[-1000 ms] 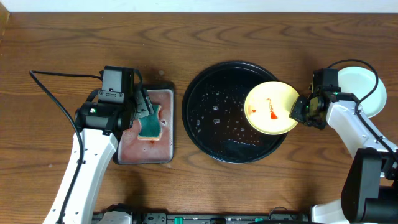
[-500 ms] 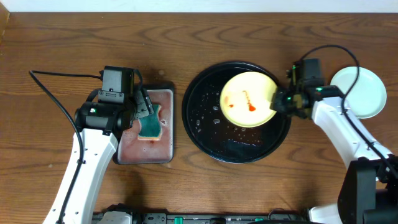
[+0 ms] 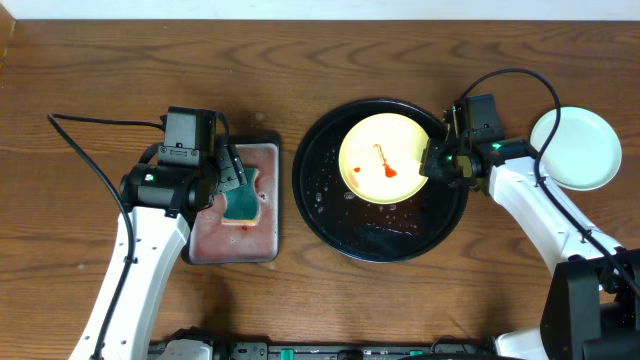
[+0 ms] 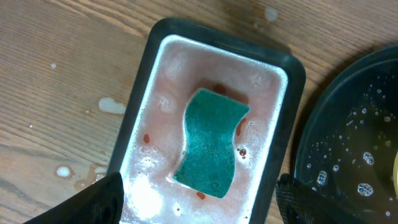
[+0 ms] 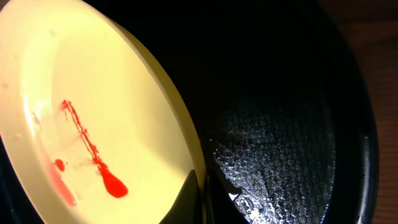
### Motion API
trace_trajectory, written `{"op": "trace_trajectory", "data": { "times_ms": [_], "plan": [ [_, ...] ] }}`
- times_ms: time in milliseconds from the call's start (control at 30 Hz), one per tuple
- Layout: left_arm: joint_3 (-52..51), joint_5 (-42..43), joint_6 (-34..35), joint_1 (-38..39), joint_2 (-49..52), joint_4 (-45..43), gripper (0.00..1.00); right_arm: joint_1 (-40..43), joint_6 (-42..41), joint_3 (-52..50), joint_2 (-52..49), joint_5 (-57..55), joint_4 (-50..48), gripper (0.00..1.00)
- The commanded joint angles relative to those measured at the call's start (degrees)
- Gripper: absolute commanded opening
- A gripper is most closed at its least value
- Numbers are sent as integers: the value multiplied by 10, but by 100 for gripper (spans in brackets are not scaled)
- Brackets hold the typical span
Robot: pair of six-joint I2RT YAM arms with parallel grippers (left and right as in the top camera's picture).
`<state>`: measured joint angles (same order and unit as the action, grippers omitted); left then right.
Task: Clean dirty plates on tray and stack at the side
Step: 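Slide the yellow plate onto the black tray center with the right gripper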
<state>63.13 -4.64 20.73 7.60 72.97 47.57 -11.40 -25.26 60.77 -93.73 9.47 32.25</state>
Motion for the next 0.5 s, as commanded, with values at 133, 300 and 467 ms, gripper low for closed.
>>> {"op": "trace_trajectory", "data": {
  "times_ms": [133, 300, 467],
  "plan": [
    [1, -3, -10, -3, 0, 2, 79, -3, -9, 10, -25, 18, -7, 1],
    [1, -3, -10, -3, 0, 8, 79, -3, -9, 10, -27, 28, -8, 17],
    [1, -3, -10, -3, 0, 18, 79, -3, -8, 10, -27, 28, -8, 18]
  ]
}}
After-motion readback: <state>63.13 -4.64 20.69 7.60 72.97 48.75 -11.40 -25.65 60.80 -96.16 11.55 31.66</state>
